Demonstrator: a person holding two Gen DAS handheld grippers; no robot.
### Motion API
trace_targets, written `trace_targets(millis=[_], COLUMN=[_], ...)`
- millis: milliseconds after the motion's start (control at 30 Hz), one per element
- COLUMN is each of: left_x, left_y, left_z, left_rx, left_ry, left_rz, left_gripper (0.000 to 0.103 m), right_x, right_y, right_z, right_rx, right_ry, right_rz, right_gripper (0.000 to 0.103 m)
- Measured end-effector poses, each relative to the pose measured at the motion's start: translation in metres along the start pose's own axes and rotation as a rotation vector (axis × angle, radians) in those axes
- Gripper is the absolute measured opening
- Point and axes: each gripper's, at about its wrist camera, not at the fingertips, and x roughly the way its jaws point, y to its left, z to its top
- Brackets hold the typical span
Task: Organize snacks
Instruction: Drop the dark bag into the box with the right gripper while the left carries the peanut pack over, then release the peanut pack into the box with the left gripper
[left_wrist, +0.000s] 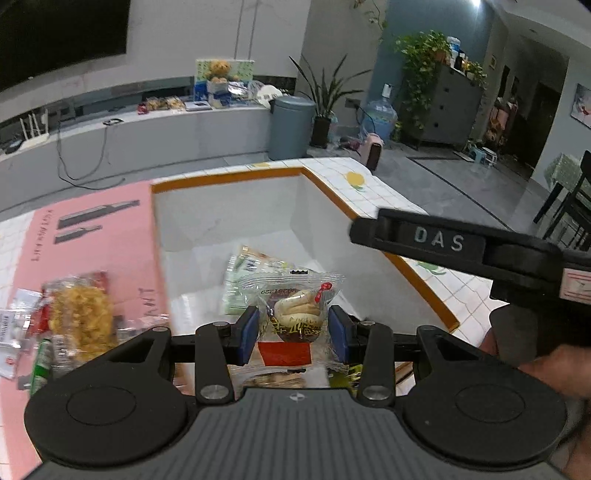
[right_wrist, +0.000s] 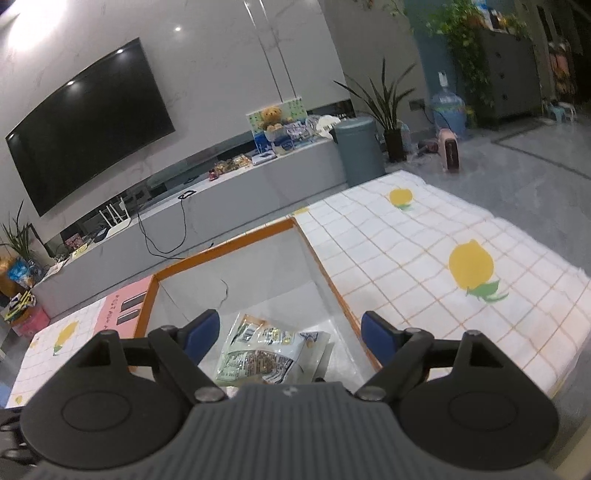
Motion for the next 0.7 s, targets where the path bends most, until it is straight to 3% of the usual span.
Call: trace_targets(millis=[367, 633, 667, 700], left_x=[0.050, 0.054, 0.053, 0.052], left_y=[-0.013, -0.015, -0.016, -0.016], left_z=[-0.007, -0.013, -0.013, -0.012], left_rx=[-0.071, -0.067, -0.067, -0.071], left_ry=[0.105, 0.113, 0.109, 0.106], left_rz=[-0.026, 0.008, 0.010, 0.008], left_gripper=[0.046, 0.046, 0.050, 0.061], right_x=[-0.003, 0.000, 0.000, -0.001], right_y=[-0.007, -0.008, -0.008, -0.007], right_z=[0.005, 0.005, 0.005, 0.004], right_rx=[0.002, 0.006, 0.005, 0.004], right_ry=[-0.012, 0.010, 0.009, 0.009], right_rz=[-0.026, -0.032, -0.031, -0.031], right_gripper=[0.082, 0.082, 0.082, 0.082])
